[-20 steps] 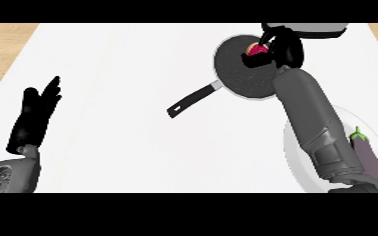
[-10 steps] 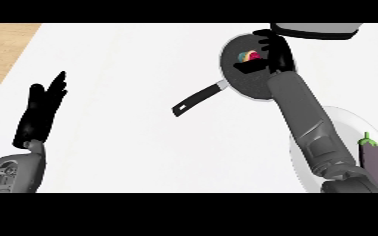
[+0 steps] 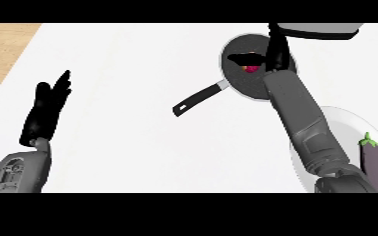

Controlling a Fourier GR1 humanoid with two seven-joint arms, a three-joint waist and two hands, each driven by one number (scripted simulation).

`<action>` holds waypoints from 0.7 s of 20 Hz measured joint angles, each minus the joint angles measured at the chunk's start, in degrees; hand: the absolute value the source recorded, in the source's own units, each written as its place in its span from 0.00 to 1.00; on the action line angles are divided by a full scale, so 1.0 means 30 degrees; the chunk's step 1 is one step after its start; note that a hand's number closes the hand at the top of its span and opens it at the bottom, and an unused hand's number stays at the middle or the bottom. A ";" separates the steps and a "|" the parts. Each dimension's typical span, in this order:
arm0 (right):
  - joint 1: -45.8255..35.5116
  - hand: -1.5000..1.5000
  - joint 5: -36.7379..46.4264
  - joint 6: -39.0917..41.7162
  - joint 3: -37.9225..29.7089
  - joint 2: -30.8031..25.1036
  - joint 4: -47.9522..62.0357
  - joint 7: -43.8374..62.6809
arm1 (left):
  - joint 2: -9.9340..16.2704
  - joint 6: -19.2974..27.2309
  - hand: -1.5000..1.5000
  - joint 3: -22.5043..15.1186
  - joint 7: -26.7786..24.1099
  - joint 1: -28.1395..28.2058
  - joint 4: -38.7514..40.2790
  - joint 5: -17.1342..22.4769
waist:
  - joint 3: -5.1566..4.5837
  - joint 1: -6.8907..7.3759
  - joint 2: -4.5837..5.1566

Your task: Pick the cupcake from the plate and place it in the pan

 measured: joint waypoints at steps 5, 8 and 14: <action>-0.0191 0.00 -0.1256 -0.0924 -0.1341 -0.0479 0.0021 -0.1444 | 0.0178 -0.0034 0.50 0.0267 -0.0144 0.0053 0.0359 0.0057 | -0.0017 -0.0265 -0.0107; -0.0280 0.00 -0.1837 -0.1109 -0.1950 -0.1171 0.0203 -0.1787 | 0.0302 -0.0012 0.50 0.0423 -0.0188 0.0287 0.0321 0.0055 | -0.0029 -0.0502 -0.0243; 0.1024 0.00 -0.2966 -0.0150 -0.2562 -0.2733 -0.0561 -0.2178 | 0.0536 0.0111 0.50 0.0932 -0.0079 0.0722 0.0389 0.0138 | -0.0057 -0.1343 -0.0612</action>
